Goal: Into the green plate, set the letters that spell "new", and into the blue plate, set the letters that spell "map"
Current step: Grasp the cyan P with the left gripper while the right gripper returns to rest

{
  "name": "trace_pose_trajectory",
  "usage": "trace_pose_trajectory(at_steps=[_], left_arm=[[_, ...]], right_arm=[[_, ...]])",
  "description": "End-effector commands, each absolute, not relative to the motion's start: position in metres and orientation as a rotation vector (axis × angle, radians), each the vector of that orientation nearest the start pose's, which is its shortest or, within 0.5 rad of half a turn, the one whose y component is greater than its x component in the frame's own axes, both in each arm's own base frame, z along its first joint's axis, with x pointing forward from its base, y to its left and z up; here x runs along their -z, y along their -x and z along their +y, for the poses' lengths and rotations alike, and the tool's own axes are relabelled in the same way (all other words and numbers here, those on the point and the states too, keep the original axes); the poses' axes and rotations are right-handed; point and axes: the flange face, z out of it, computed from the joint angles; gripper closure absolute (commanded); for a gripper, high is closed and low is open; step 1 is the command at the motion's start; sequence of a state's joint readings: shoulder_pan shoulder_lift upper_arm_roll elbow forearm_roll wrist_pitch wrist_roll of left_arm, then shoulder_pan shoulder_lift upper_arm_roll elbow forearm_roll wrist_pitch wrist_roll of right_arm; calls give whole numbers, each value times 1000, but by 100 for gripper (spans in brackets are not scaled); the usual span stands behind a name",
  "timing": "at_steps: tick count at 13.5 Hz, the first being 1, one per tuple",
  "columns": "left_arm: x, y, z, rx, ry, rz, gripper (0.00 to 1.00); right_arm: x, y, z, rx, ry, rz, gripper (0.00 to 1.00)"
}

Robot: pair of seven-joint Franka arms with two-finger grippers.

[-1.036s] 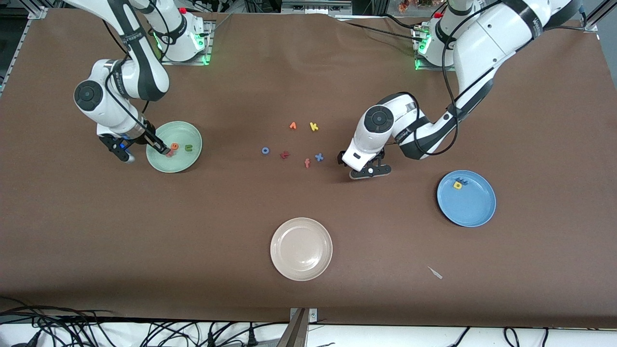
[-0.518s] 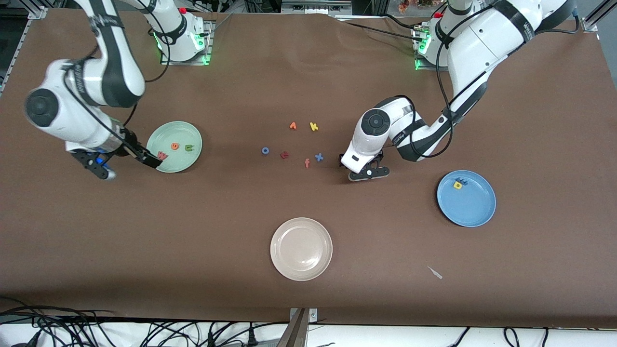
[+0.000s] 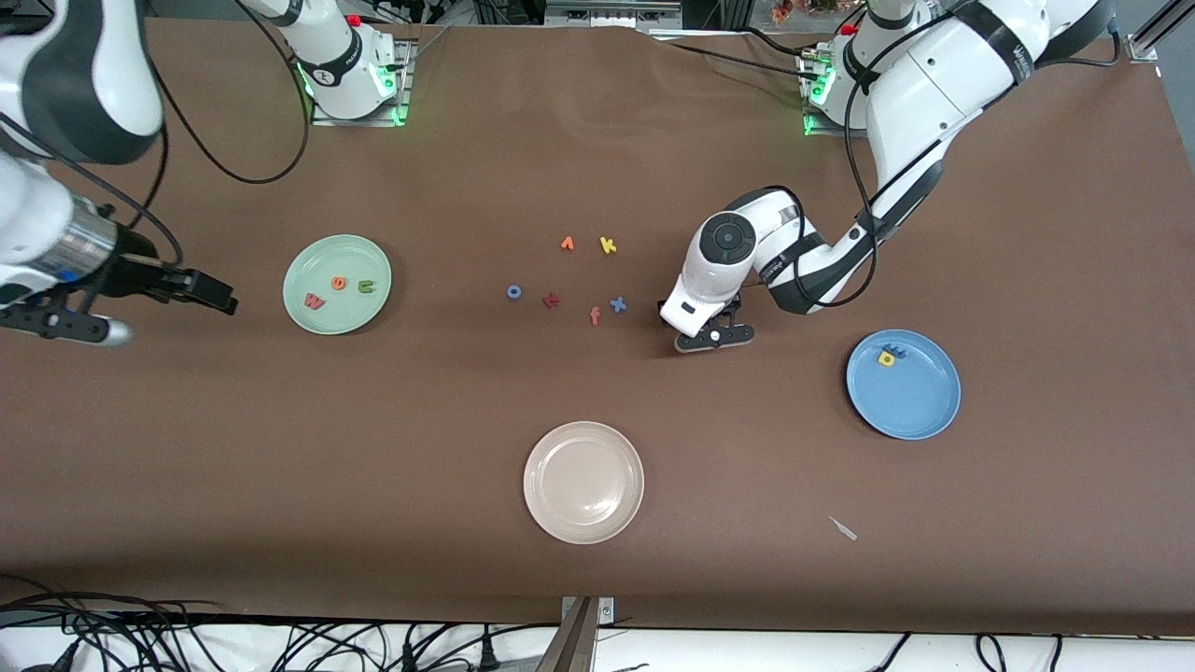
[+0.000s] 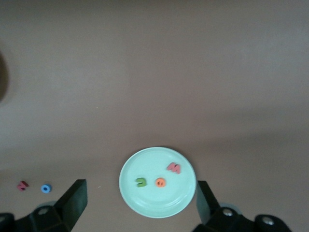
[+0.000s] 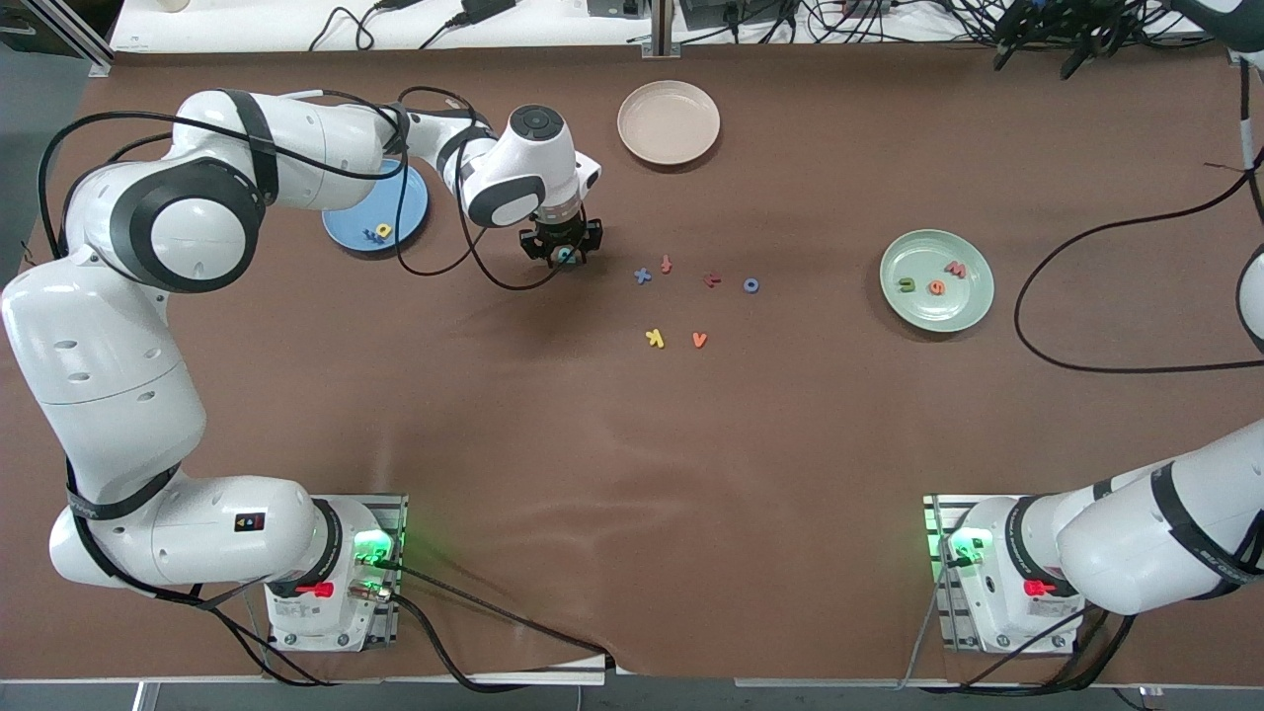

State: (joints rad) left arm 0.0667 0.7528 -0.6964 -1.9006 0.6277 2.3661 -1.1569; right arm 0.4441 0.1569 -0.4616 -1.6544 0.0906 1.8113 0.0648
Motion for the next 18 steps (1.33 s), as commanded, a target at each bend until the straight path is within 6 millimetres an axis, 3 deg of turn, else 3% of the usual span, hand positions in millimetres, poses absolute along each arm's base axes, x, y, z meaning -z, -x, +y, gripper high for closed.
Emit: trace_pose_trajectory(at_steps=[1, 2, 4, 5, 6, 9, 13, 18], left_arm=[[-171, -519, -347, -47, 3123, -262, 40], [-171, -518, -348, -47, 3123, -260, 40], [-171, -518, -348, -49, 3123, -259, 41], [-171, -517, -349, -51, 3123, -260, 43], [-171, -517, -348, -50, 3120, -260, 45], [-173, -516, -350, -52, 3120, -261, 51], [-172, -517, -349, -54, 3120, -261, 60], [-172, -517, -349, -54, 3120, -261, 75]], right_arm=[[-560, -605, -3, 102, 3165, 63, 0], [-576, -599, -5, 144, 3144, 55, 0], [-586, -595, -2, 174, 3135, 45, 0], [-580, -593, -11, 147, 3131, 65, 0], [-561, -590, -14, 85, 3122, 60, 0], [-565, -571, -16, 2, 3119, 91, 0], [-563, -570, -11, 72, 3130, 82, 0], [-550, -551, -5, 173, 3135, 61, 0]])
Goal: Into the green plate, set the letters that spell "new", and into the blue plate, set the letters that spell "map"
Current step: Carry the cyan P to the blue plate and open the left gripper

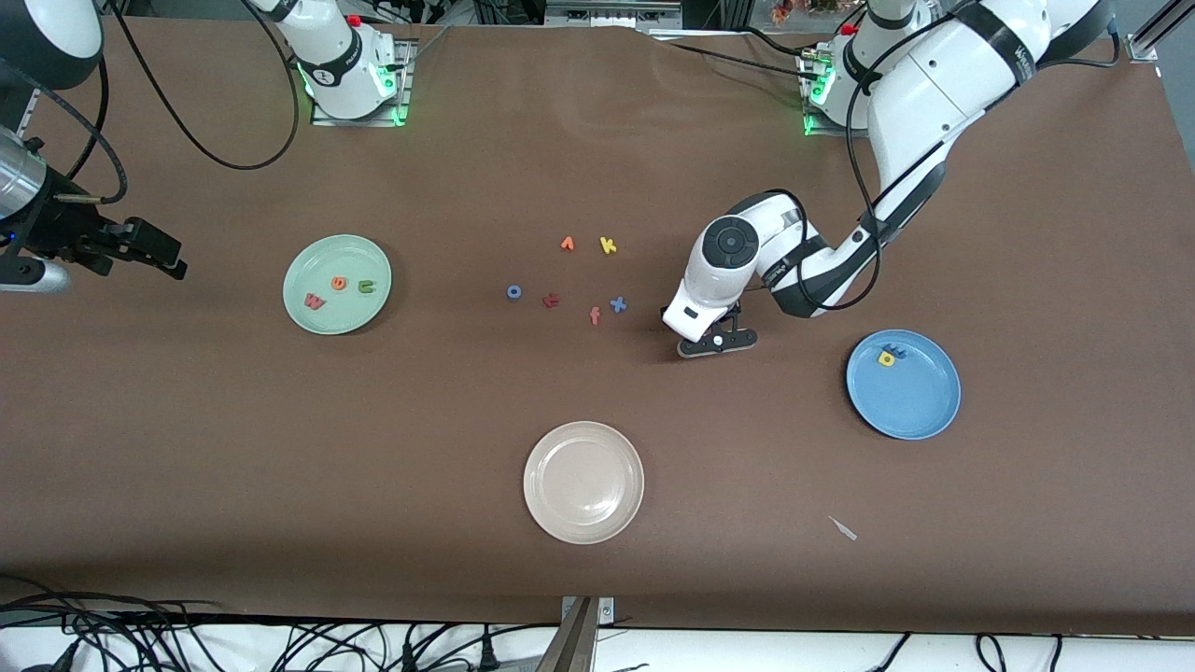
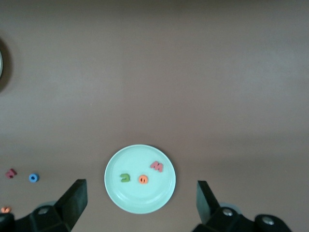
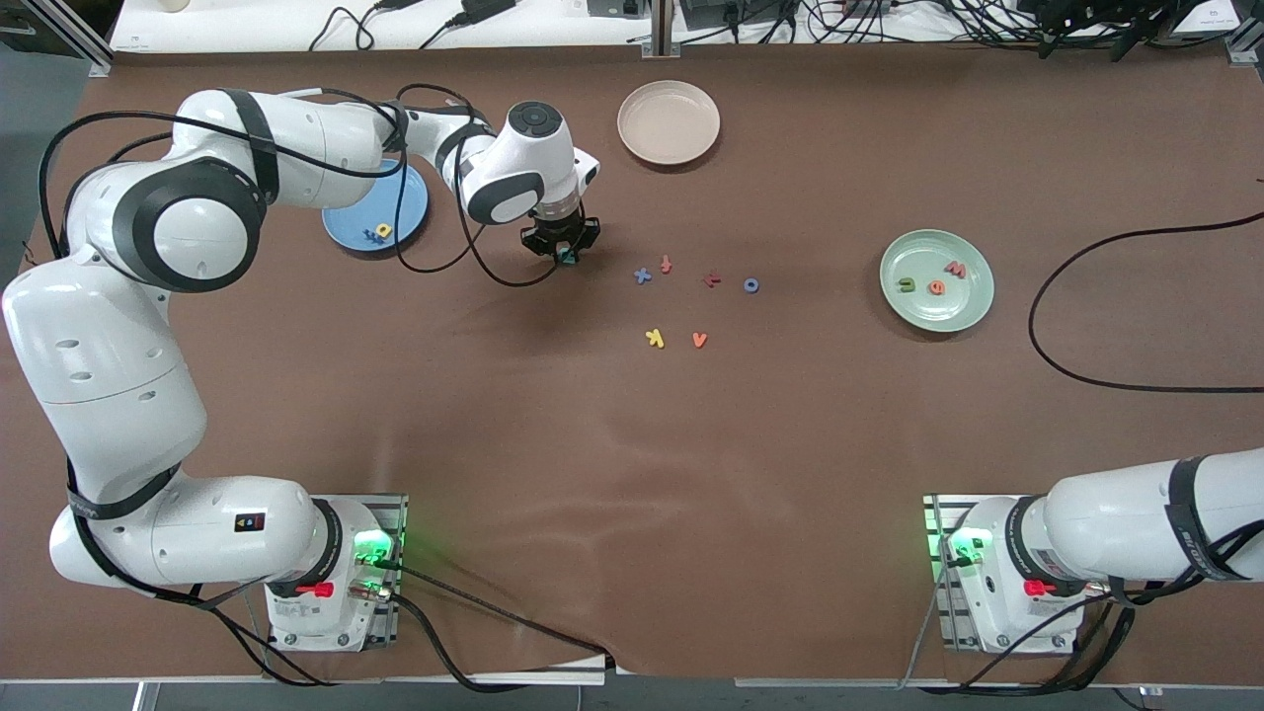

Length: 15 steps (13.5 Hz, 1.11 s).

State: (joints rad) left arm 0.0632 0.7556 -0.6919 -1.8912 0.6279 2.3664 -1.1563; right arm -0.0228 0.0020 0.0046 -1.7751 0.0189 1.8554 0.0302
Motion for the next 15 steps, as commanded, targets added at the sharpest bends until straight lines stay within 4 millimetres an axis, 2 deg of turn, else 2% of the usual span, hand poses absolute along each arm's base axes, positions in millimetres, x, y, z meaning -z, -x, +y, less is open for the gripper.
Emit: trace_pose_trajectory(at_steps=[1, 4, 6, 8, 12, 15], left_arm=[[-173, -518, -348, -50, 3120, -263, 79], [-183, -529, -343, -52, 3110, -307, 87], [-190, -538, -336, -85, 3095, -277, 88], [-208, -556, -324, -190, 3088, -213, 88], [-242, -599, -263, -389, 3048, -16, 87], [-246, -620, -191, -474, 3040, 165, 87]], right_arm=[[-551, -548, 0, 178, 3137, 48, 0], [-552, -551, -1, 192, 3154, 40, 0], [-551, -551, -2, 187, 3154, 42, 0], [-551, -551, -2, 189, 3154, 47, 0], [-551, -551, -1, 189, 3154, 45, 0], [-550, -551, -1, 187, 3152, 48, 0]])
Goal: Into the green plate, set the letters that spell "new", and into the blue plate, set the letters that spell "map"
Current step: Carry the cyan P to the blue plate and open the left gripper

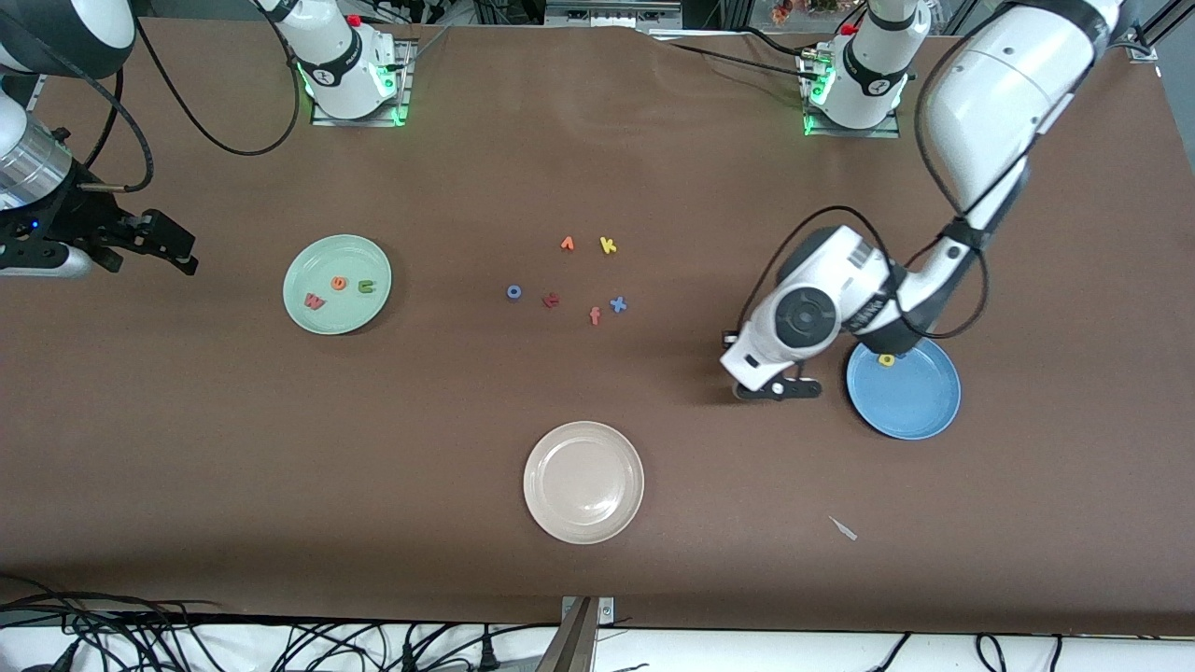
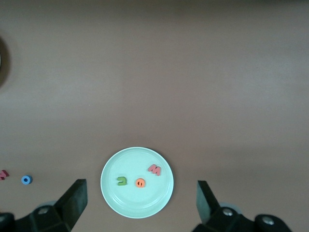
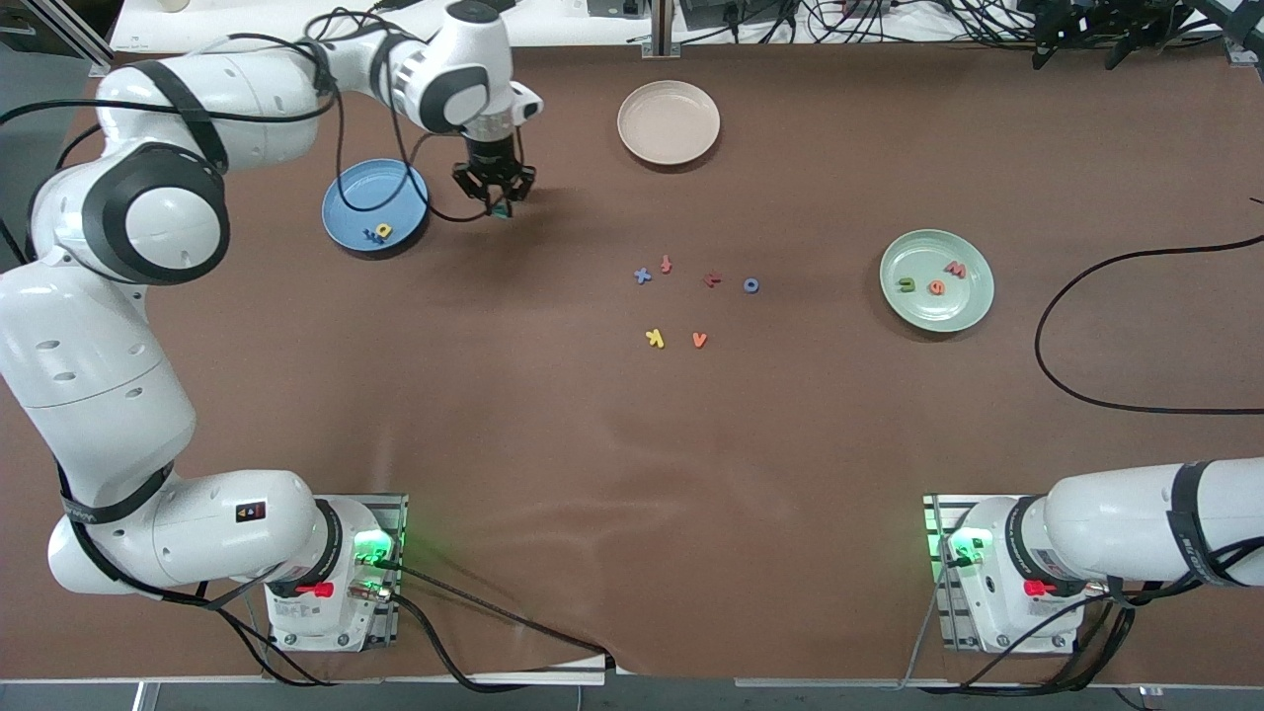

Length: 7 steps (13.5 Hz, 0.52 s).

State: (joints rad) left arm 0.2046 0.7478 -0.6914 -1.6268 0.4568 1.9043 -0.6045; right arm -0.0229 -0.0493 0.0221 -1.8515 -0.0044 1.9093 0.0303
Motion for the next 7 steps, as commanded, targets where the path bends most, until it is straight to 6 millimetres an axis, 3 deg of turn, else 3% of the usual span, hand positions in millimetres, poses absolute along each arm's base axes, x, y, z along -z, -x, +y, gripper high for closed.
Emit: trace_pose_trajectory(at_steps=[1, 3, 7], left_arm=[[-246, -624, -167, -502, 3034, 233, 86], [-243, -632, -119, -542, 3034, 355, 85], [-231, -639, -60, -570, 3004, 564, 82]], right_arm=[[-550, -551, -1, 187, 3154, 47, 0], [-550, -552, -1, 192, 3152, 50, 0], [-549, -551, 4, 187, 3152, 36, 0]])
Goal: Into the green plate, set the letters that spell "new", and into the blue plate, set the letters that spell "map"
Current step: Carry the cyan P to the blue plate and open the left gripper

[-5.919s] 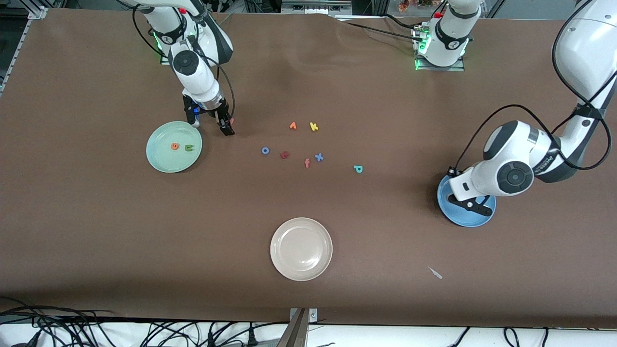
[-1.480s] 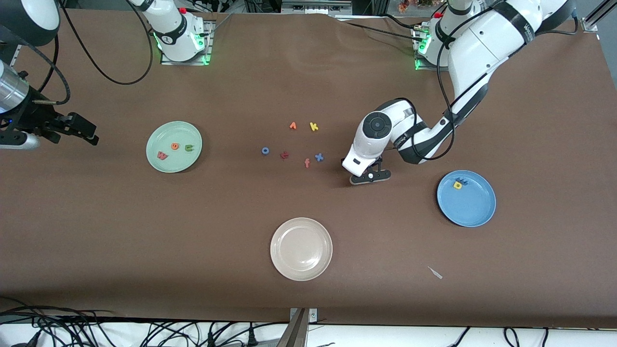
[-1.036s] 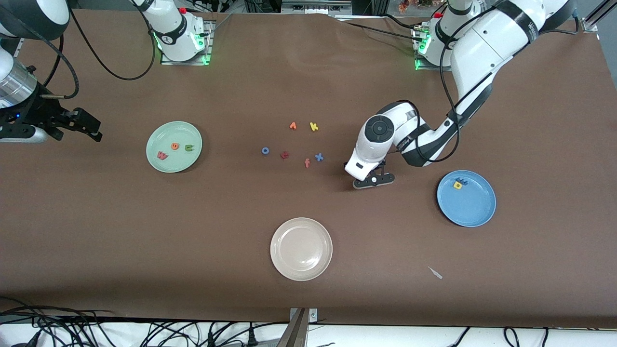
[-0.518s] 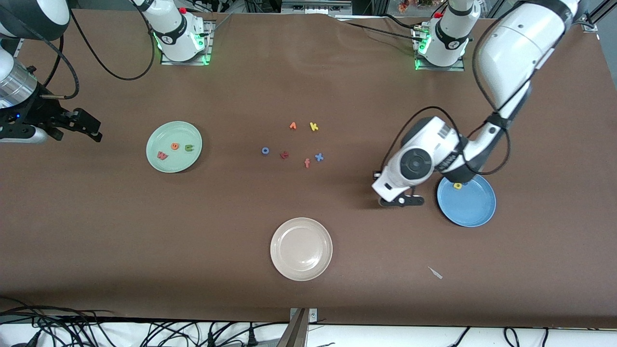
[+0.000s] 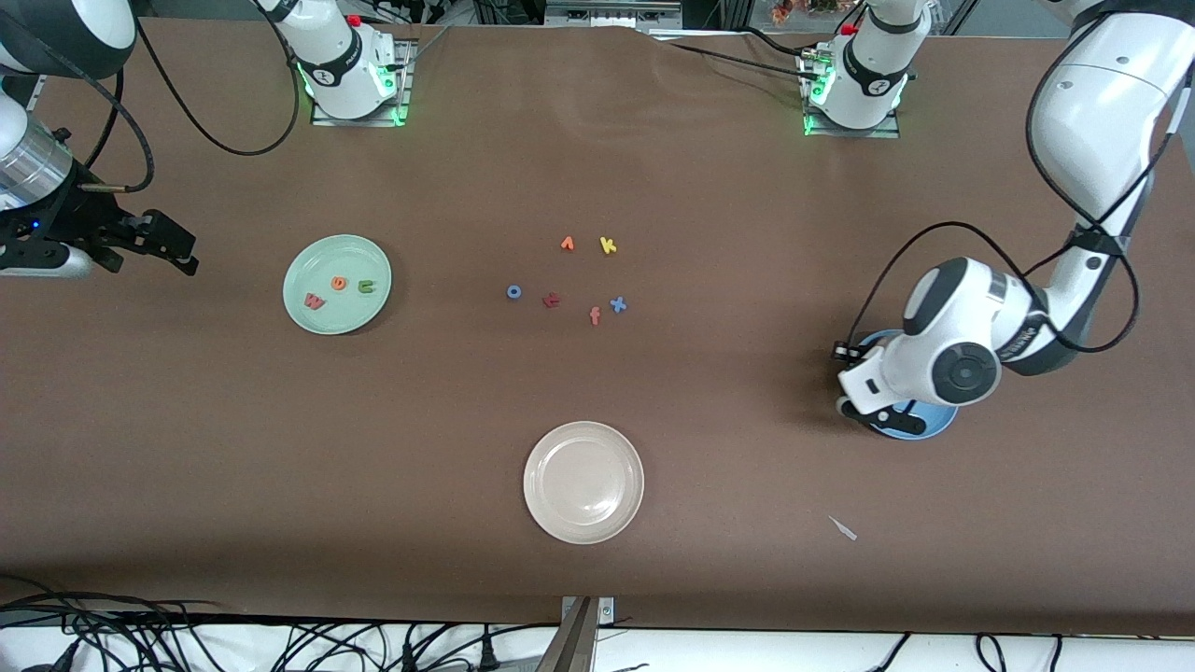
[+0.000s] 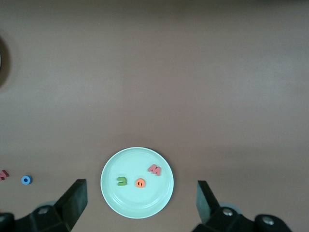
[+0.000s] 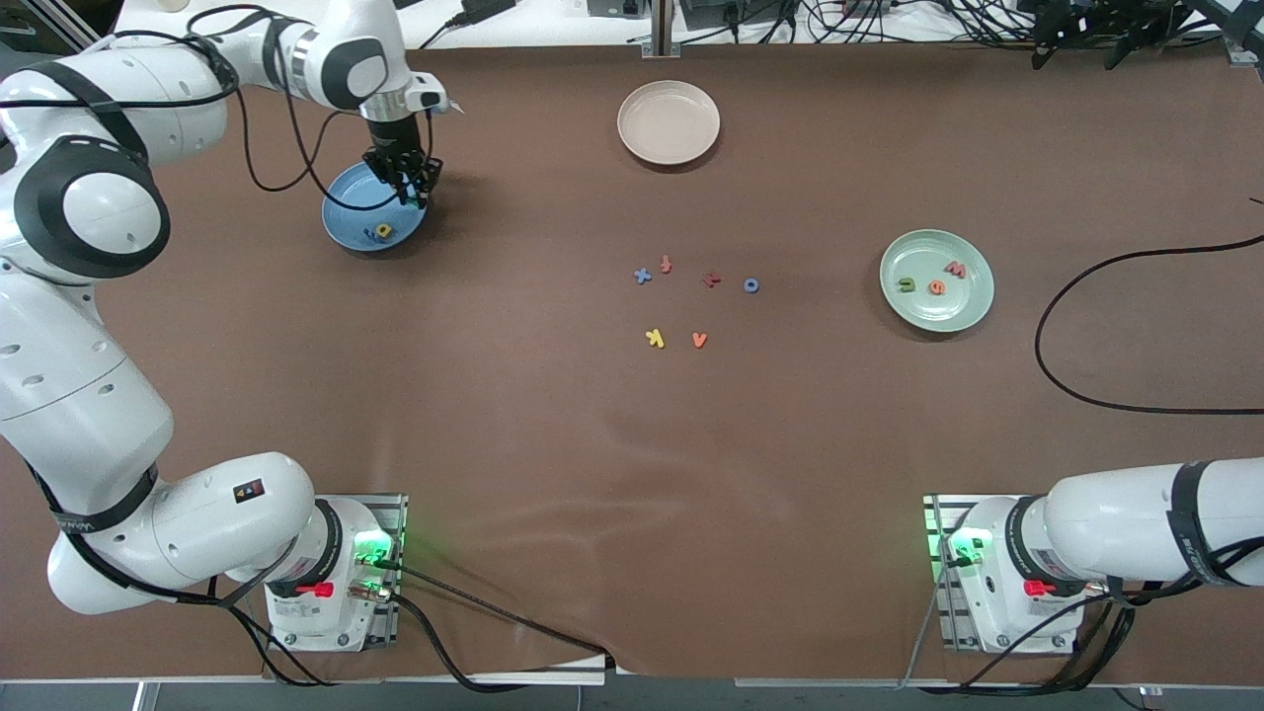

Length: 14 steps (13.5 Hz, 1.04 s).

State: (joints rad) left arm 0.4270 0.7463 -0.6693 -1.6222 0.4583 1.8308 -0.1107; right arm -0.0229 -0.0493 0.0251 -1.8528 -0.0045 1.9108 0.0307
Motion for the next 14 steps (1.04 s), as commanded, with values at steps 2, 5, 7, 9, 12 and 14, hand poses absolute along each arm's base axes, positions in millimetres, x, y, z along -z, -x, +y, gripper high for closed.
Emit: trace_pose_trajectory(at_steps=[2, 5, 7, 9, 12, 14], left_arm=[[-227, -640, -43, -580, 2972, 641, 77], [-227, -641, -29, -587, 2965, 727, 0], [-230, -643, -12, -581, 2980, 706, 0], [-240, -644, -13, -563, 2988, 686, 0], [-257, -643, -7, -569, 2972, 667, 0], [-269, -643, 1, -561, 2967, 642, 0]], right_arm=[[-549, -551, 5, 187, 3152, 38, 0], [-549, -551, 5, 187, 3152, 38, 0], [-549, -551, 5, 187, 3152, 38, 0], [-549, -551, 5, 187, 3152, 36, 0], [-549, -551, 5, 185, 3153, 33, 0], [-549, -551, 4, 182, 3153, 38, 0]])
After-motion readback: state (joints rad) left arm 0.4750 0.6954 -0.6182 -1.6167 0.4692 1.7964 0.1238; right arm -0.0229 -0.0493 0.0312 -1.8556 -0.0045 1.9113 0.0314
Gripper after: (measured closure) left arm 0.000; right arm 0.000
